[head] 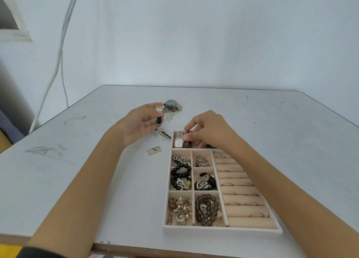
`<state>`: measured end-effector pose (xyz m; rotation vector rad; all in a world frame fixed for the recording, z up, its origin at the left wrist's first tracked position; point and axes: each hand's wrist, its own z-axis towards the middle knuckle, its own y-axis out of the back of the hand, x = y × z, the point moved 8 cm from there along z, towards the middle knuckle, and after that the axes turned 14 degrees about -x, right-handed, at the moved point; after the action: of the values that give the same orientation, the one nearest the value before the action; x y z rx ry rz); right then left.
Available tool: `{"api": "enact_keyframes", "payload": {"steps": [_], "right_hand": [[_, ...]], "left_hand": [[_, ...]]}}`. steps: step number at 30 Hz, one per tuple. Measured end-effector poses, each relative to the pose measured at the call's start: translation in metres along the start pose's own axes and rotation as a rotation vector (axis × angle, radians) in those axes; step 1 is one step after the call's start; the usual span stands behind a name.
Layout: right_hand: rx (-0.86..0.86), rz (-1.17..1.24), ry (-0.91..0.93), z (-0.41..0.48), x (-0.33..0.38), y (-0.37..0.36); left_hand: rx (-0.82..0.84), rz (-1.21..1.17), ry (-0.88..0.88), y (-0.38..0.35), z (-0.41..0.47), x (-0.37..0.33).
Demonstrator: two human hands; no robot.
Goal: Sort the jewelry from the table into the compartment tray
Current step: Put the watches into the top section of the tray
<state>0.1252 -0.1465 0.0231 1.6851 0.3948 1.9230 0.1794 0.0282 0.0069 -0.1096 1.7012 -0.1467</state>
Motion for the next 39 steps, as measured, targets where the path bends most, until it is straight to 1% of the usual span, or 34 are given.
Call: {"api": "enact_keyframes", "payload": {"steps": [6, 8, 14, 19, 21, 25, 27, 33, 39], "right_hand": [[0.034, 0.086, -0.062, -0.004, -0.002, 0.002], [0.032, 0.082, -0.048, -0.005, 0.0, 0.002], [-0.01, 0.03, -0.01, -0.007, 0.001, 0.004], [-0.043, -0.145, 0.102, -0.008, 0.008, 0.005], [-0.018, -0.191, 0.109, -0.009, 0.009, 0.006], [0.089, -0.198, 0.079, -0.011, 0.008, 0.008], [0.116, -0.211, 0.081, -0.011, 0.008, 0.007], [0.048, -0.219, 0.159, -0.013, 0.014, 0.001], [0.012, -0.238, 0.189, -0.013, 0.019, -0.001]], "left_hand": [[-0.011, 0.02, -0.003, 0.002, 0.002, 0.001], [-0.009, 0.037, -0.001, 0.002, 0.002, 0.002], [0.008, 0.07, -0.004, 0.0, 0.001, 0.003], [0.012, 0.075, 0.0, 0.001, 0.002, 0.004], [0.012, 0.071, 0.003, 0.0, 0.002, 0.004], [0.021, 0.069, -0.002, -0.001, 0.001, 0.003], [0.029, 0.068, -0.005, -0.002, 0.0, 0.003], [0.03, 0.097, -0.007, -0.005, 0.0, 0.004], [0.036, 0.111, -0.012, -0.005, 0.001, 0.005]]}}
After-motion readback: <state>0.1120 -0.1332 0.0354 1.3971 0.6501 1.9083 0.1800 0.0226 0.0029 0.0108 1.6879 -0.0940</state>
